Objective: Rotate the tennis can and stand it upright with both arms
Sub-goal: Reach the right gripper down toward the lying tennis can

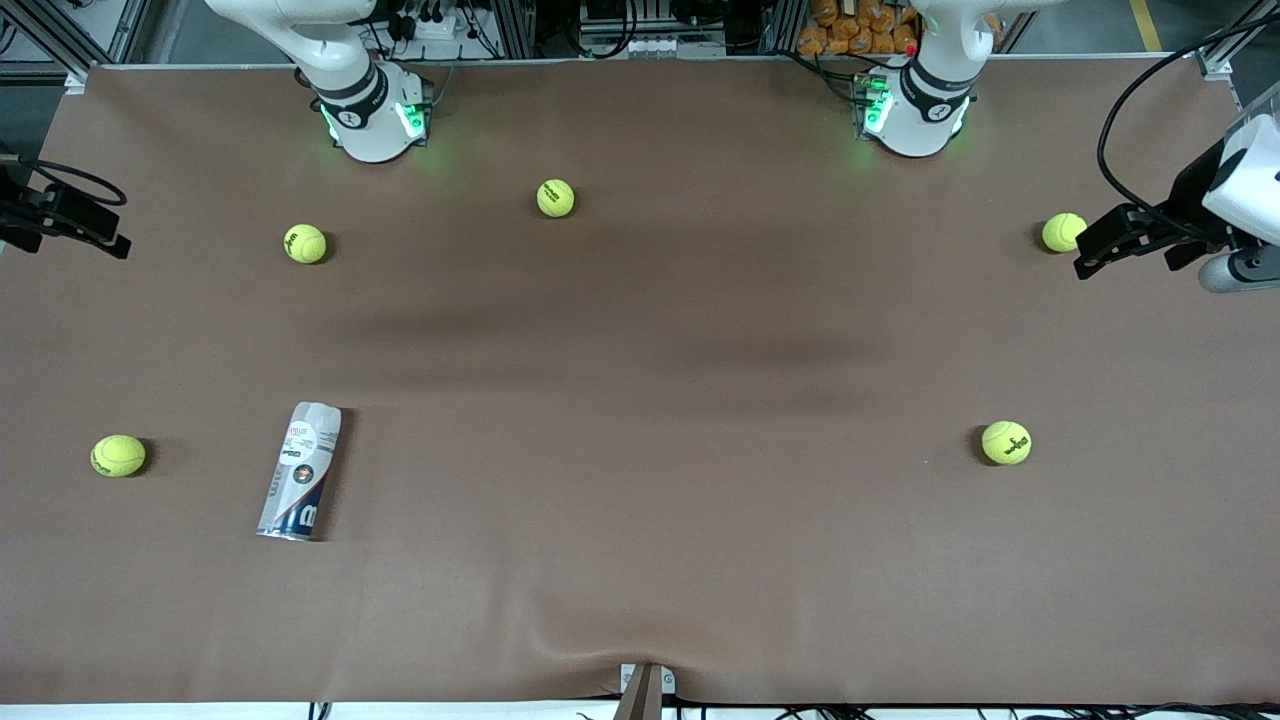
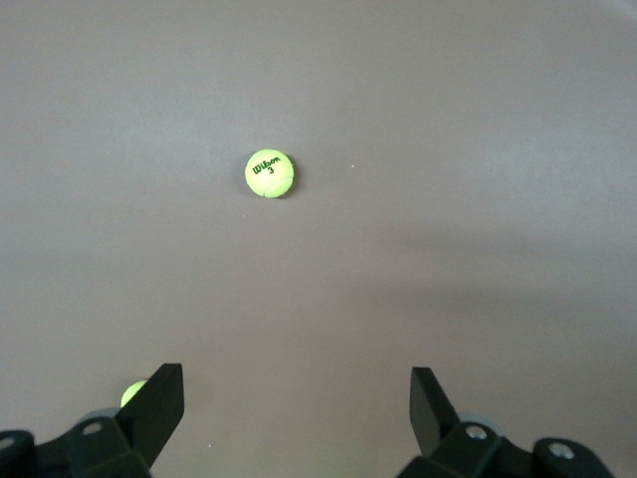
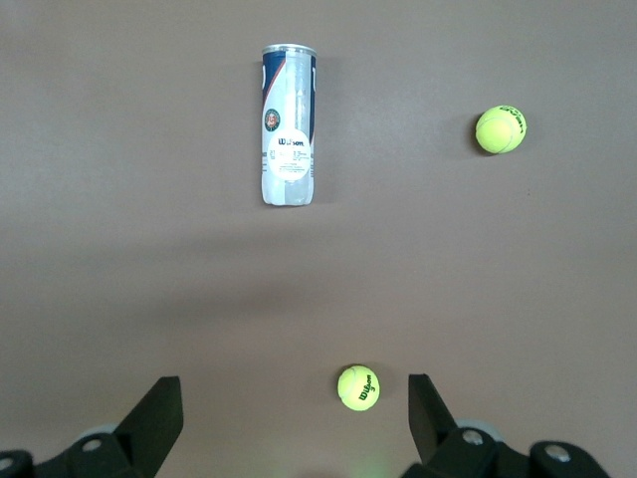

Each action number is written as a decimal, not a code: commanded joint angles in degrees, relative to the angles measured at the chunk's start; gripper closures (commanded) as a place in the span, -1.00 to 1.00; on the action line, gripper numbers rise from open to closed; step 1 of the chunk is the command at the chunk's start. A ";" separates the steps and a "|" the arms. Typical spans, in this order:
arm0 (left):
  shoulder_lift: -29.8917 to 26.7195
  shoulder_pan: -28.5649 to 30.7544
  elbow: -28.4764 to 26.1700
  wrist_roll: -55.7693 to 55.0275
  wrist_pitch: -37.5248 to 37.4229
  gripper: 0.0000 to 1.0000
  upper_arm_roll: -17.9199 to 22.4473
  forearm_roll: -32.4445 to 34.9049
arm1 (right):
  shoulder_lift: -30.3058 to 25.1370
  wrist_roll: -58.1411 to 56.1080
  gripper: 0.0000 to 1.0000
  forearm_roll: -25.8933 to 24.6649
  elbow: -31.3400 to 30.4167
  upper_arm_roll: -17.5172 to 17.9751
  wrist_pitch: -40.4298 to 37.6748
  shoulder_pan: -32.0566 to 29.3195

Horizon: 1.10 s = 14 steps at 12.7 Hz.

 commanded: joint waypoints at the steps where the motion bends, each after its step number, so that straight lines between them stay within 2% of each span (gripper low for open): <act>1: -0.39 0.60 0.45 1.06 -1.13 -1.00 -0.37 0.13 | 0.00 -0.93 -1.00 0.08 0.63 0.73 -0.93 -1.20; 8: 0.40 0.68 0.80 1.24 -1.04 -1.00 -0.37 0.04 | 0.88 -0.93 -1.00 0.09 -0.16 0.64 -0.58 -2.08; 10: 0.58 0.60 0.63 1.15 -1.04 -1.00 -0.37 -0.04 | 4.11 -1.02 -1.00 0.09 -1.56 0.72 0.12 -1.90; 14: 0.67 0.42 0.45 1.15 -0.95 -1.00 -0.37 -0.04 | 12.20 -0.93 -1.00 0.08 -1.74 0.90 6.88 -1.37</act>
